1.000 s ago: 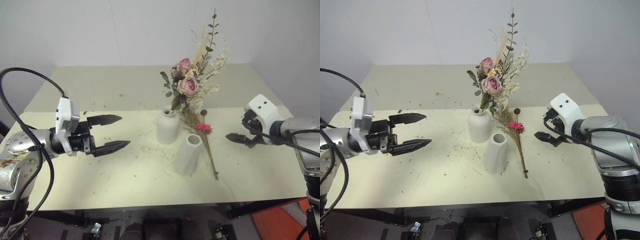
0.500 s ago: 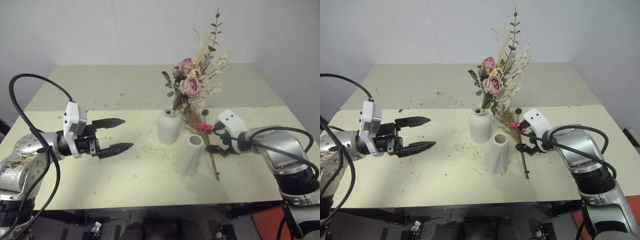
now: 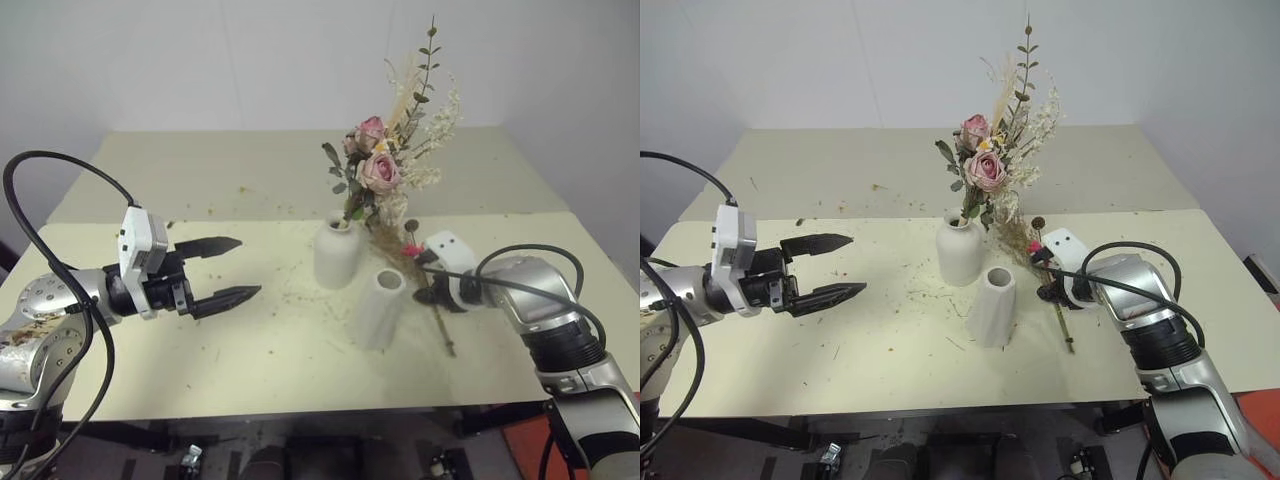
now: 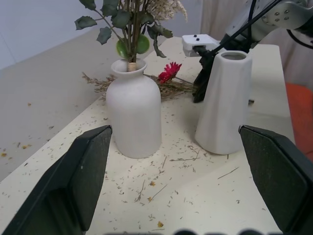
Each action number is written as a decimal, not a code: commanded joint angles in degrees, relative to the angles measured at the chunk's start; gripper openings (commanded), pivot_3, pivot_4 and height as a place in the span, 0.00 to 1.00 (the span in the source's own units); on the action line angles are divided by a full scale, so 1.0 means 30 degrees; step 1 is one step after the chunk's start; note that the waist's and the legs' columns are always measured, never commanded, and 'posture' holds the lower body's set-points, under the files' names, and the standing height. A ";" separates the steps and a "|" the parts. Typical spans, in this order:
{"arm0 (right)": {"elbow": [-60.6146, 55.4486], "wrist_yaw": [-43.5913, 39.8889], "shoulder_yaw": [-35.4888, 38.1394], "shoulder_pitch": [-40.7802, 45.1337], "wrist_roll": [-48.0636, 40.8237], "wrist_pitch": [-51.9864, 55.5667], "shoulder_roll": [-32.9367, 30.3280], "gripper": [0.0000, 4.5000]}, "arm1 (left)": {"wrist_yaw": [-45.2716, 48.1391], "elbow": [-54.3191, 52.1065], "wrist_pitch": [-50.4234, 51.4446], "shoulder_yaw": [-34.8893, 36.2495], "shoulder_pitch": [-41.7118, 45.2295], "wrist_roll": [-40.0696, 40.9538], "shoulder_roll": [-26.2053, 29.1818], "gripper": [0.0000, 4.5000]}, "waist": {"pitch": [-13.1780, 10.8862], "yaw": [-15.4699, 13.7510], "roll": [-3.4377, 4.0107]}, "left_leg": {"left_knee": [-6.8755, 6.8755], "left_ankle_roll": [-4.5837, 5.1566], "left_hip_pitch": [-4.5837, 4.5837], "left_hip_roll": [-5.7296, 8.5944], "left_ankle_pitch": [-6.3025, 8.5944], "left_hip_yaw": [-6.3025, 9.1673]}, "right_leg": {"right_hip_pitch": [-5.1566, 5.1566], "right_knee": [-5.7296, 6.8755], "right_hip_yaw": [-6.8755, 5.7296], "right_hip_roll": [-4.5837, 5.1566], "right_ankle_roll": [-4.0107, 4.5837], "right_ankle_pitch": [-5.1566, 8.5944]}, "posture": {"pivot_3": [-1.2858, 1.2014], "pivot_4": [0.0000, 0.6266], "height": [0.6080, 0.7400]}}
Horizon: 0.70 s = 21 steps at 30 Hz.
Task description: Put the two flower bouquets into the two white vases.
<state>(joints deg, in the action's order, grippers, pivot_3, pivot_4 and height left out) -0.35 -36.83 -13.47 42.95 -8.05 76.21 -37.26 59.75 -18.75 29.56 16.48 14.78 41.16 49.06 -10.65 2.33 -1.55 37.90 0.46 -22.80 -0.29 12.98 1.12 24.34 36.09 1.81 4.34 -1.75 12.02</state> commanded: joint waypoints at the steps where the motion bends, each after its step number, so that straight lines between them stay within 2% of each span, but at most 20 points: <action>1: 0.0382 0.0519 0.0342 0.0291 -0.0060 -0.0133 0.0246 0.07 | 0.0145 0.0163 -0.0584 0.0865 0.0020 -0.0160 0.0390 1.00 | 0.0003 0.0035 -0.0003 | 0.0000 0.0000 0.0001 0.0000 0.0000 -0.0001 | 0.0000 0.0000 0.0001 -0.0001 0.0000 0.0000 | 0.52 0.24 1.00; 2: 0.0587 0.0742 0.0528 0.0334 0.0013 -0.0225 0.0295 0.00 | 0.0190 0.0225 -0.0625 0.0860 0.0055 -0.0194 0.0412 1.00 | 0.0008 0.0036 -0.0009 | 0.0000 0.0000 0.0002 -0.0001 0.0000 -0.0001 | 0.0000 0.0000 0.0001 -0.0002 0.0000 0.0000 | 0.52 0.24 1.00; 8: 0.2553 0.4415 0.3258 0.0631 0.1473 -0.2408 0.0779 0.00 | 0.0643 0.0368 -0.0550 0.0631 0.0570 0.0034 0.0548 1.00 | 0.0025 -0.0022 -0.0038 | 0.0000 0.0000 0.0010 0.0005 0.0000 -0.0004 | -0.0013 0.0000 0.0002 0.0004 0.0000 -0.0001 | 0.52 0.24 1.00; 11: 0.3234 0.8537 0.5829 0.0593 0.2826 -0.6156 0.0878 0.00 | 0.0753 0.0608 -0.0436 0.0615 0.0998 0.0038 0.0657 1.00 | 0.0023 -0.0126 -0.0036 | 0.0000 0.0000 -0.0031 0.0020 0.0000 -0.0002 | 0.0025 0.0000 -0.0001 0.0014 0.0000 -0.0001 | 0.52 0.24 1.00; 14: 0.2494 1.1157 0.8927 0.0254 0.2861 -1.0885 0.0922 0.00 | 0.1237 0.0681 -0.0095 0.0693 0.1358 0.0579 0.0795 1.00 | 0.0021 -0.0146 -0.0035 | 0.0000 -0.0001 -0.0060 0.0029 0.0000 -0.0005 | 0.0050 -0.0002 0.0001 0.0020 -0.0002 -0.0002 | 0.52 0.24 1.00; 16: 0.1167 1.0387 1.0957 -0.0364 0.1449 -1.4061 0.0950 0.00 | 0.1609 0.0605 0.0272 0.0667 0.1492 0.0997 0.0957 1.00 | 0.0021 -0.0138 -0.0035 | -0.0003 0.0000 -0.0068 0.0028 0.0000 -0.0011 | 0.0060 -0.0005 0.0010 0.0020 -0.0003 -0.0003 | 0.52 0.24 1.00; 21: -0.3501 0.6667 1.6436 -0.0478 -0.7443 -1.2958 0.2820 0.00 | 0.2733 0.0906 0.0454 0.0277 0.1401 0.1049 0.1535 1.00 | 0.0021 0.0081 -0.0034 | -0.0005 0.0001 -0.0007 -0.0021 0.0001 -0.0016 | 0.0000 0.0004 0.0025 -0.0008 -0.0004 -0.0007 | 0.52 0.24 1.00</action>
<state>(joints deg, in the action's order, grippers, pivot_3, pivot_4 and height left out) -4.68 -13.85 31.46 41.22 -21.43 37.30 -29.83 66.30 -15.92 30.85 16.80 18.26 42.94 52.54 -10.59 2.58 -1.65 37.89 0.46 -22.74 -0.40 12.99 1.06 24.28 36.11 1.90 4.27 -1.76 12.00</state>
